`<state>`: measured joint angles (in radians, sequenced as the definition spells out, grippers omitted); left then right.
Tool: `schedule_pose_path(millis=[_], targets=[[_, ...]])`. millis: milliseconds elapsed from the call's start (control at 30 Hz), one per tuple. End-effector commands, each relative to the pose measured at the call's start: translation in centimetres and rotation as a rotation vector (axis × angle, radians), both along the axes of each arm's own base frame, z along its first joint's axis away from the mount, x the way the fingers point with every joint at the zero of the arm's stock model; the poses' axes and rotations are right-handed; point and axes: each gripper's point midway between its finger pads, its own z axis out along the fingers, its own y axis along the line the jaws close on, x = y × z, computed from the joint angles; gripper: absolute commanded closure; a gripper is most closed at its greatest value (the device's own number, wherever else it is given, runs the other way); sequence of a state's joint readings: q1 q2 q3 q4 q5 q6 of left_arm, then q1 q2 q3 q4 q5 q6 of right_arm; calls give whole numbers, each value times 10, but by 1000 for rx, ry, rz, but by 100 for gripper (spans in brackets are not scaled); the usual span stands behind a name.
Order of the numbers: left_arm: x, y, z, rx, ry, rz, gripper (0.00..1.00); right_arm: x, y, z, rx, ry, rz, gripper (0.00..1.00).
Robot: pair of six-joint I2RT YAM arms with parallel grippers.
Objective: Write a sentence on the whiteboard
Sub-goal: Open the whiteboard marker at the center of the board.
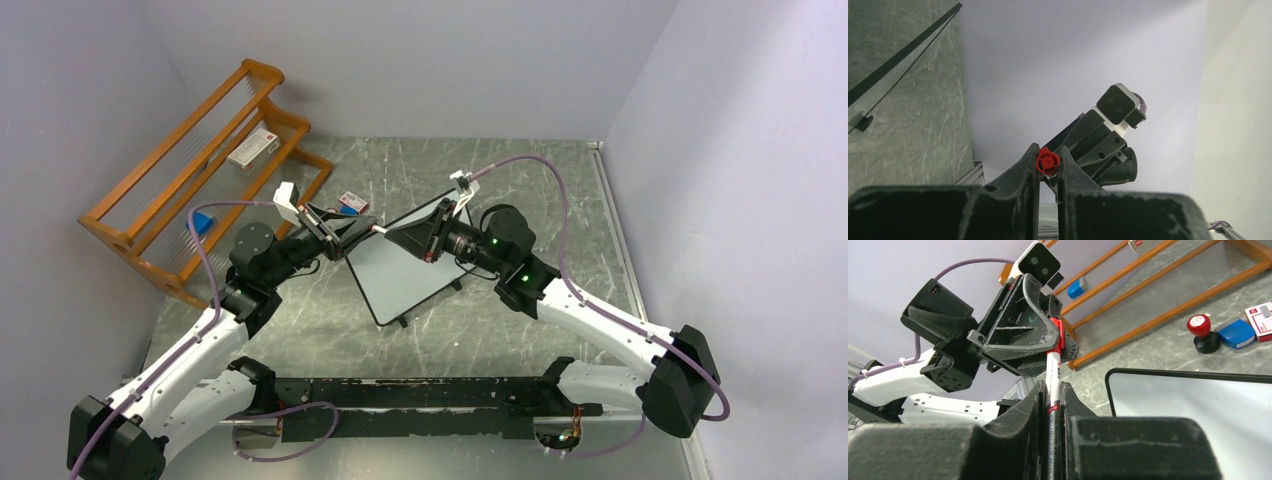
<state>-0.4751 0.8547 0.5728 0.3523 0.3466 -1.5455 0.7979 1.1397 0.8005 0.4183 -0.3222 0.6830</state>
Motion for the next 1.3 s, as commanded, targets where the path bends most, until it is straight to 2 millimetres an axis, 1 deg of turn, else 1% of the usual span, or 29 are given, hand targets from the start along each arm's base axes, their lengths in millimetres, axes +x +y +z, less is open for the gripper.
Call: schedule_pose_path(millis=[0, 233, 333, 467, 633, 767, 800, 867, 967, 1033, 1067, 1100, 1267], targets=[[12, 10, 3, -10, -8, 84, 95, -9, -3, 16, 16, -47, 38, 100], [20, 12, 12, -24, -26, 115, 95, -20, -8, 17, 13, -68, 78, 100], [22, 13, 14, -17, -29, 127, 95, -20, -11, 15, 7, -65, 70, 100], [25, 22, 12, -19, -18, 171, 95, -17, -21, 12, 5, -61, 30, 100], [33, 39, 11, -30, -16, 244, 95, -17, -30, 13, 8, -63, 20, 100], [39, 50, 4, 14, -15, 281, 95, -18, -36, 12, -8, -71, 5, 100], [41, 52, 2, 41, -15, 288, 95, -18, -38, 12, -15, -75, -2, 100], [43, 58, -11, 131, -2, 298, 95, -16, -42, 10, -34, -79, -20, 100], [44, 69, -33, 309, 5, 294, 95, -13, -47, 11, -62, -93, -46, 100], [44, 78, -54, 478, 17, 279, 95, -12, -50, 11, -87, -106, -60, 100], [44, 84, -59, 554, 14, 278, 95, -11, -51, 11, -97, -112, -66, 100], [42, 90, -74, 650, 49, 266, 95, -11, -52, 9, -114, -113, -72, 100], [44, 122, -88, 994, 47, 249, 95, -8, -58, 7, -159, -134, -97, 100]])
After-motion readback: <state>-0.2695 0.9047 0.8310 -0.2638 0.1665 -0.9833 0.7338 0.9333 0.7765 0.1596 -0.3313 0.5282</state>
